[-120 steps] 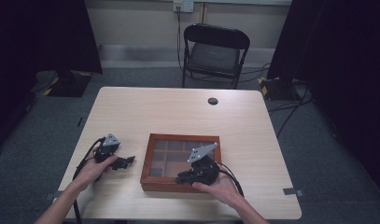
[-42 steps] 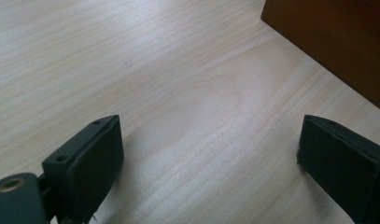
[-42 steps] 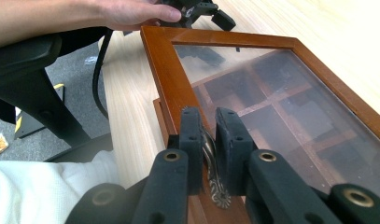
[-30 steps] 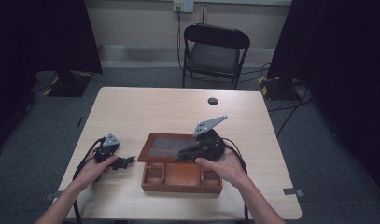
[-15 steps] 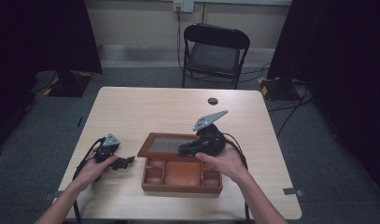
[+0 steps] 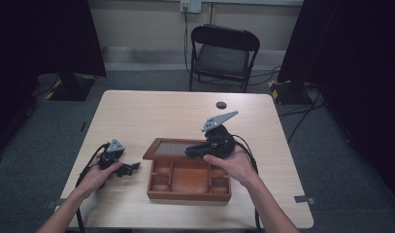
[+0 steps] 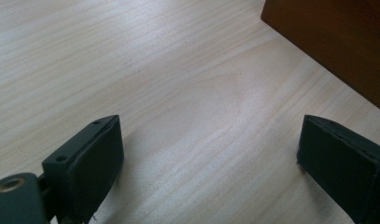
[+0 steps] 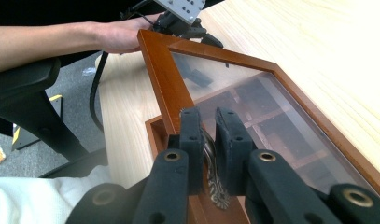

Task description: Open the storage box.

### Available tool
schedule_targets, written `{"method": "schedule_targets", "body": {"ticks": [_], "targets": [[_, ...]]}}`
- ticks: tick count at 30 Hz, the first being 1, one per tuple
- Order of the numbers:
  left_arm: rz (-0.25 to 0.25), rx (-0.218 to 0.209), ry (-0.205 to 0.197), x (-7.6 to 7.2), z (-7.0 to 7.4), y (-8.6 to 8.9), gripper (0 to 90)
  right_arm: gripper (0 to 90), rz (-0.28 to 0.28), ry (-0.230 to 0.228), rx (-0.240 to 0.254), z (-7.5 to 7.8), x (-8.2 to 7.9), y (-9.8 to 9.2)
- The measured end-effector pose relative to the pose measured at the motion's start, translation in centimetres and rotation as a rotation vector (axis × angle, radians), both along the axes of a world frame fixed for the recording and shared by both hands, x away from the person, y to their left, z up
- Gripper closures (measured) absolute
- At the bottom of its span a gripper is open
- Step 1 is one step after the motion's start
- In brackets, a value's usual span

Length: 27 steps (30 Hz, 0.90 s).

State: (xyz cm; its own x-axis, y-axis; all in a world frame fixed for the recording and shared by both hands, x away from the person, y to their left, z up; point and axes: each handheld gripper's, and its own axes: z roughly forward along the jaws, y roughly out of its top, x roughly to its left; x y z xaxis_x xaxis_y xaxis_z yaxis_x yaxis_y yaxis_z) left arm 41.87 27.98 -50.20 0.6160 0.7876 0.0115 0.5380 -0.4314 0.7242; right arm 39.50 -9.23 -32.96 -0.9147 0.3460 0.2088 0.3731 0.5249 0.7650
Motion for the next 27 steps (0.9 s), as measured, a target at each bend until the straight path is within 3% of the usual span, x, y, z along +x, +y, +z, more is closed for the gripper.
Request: {"method": "schedule_targets", "body": {"ticks": [27], "targets": [[0.0, -0.002, 0.001, 0.0, 0.0, 0.0, 6.6, 82.4, -0.005, 0.003, -0.002, 1.0, 1.0, 0.0]]}}
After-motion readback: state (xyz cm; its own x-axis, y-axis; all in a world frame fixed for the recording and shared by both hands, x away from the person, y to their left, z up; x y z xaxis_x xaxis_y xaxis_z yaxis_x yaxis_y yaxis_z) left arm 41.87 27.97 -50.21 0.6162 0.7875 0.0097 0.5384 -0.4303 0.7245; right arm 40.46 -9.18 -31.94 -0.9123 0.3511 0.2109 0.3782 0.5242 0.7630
